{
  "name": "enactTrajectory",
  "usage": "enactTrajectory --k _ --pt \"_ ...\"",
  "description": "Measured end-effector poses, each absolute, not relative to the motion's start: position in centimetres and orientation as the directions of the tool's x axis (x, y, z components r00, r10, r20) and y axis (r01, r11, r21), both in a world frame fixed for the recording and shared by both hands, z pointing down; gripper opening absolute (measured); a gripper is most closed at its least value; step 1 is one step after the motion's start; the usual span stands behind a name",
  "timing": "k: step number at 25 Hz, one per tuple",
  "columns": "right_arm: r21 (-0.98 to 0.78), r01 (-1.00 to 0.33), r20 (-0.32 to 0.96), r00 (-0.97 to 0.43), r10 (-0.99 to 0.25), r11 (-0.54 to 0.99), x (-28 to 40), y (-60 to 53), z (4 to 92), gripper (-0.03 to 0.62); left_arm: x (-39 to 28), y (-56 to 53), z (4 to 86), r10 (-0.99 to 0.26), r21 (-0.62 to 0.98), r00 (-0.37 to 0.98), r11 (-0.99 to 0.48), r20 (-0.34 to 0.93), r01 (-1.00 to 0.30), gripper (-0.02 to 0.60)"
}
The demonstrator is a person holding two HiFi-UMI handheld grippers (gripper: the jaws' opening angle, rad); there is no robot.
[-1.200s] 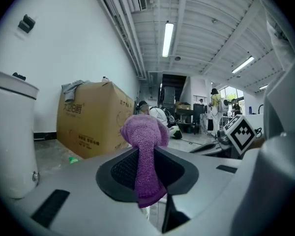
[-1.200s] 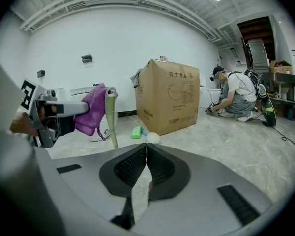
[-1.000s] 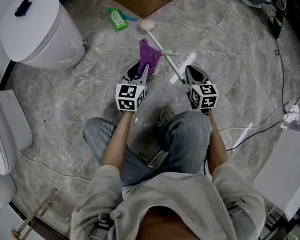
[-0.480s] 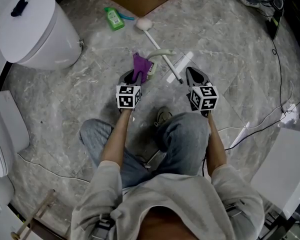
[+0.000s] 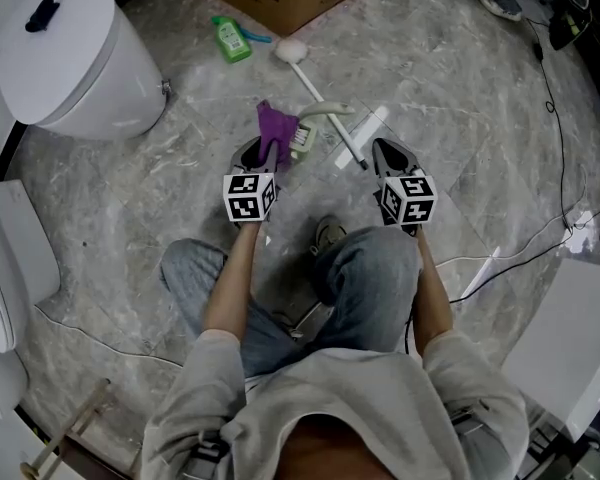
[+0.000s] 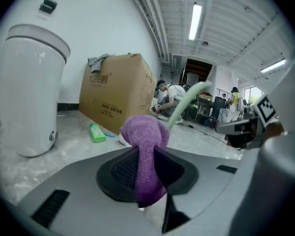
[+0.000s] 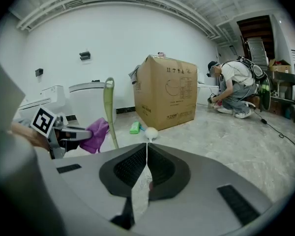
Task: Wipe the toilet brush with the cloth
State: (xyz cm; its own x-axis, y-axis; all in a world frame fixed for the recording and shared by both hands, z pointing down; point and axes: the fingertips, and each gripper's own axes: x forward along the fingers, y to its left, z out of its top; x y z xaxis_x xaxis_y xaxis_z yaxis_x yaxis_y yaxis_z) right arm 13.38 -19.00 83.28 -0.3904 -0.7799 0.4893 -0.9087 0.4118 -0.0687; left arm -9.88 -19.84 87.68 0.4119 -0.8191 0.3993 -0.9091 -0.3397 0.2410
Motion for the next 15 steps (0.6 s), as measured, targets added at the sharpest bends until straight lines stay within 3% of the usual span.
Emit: enactTrajectory --k 5,9,15 --pt "-0.070 -0.907 0.489 -0.395 -0.778 0.416 13.0 -19.1 83.3 0.031 -11.1 -22.4 78.1 -0.884 0.182 0.418 -0.385 0.209 -0.905 0.097" --pt "-0.073 -0.906 0.494 -0.397 -0.774 0.418 12.8 -19.0 83.6 0.031 -8.8 -24.1 70.3 -0.851 0.048 0.518 -0.516 0.089 -0.855 0.097" --pt "-0.076 -0.905 0.495 -0.398 -0.772 0.418 12.5 -18.9 83.8 0.031 -2.5 -25.4 67.1 -0.722 -0.212 0.678 -0.691 0.141 -0.692 0.097"
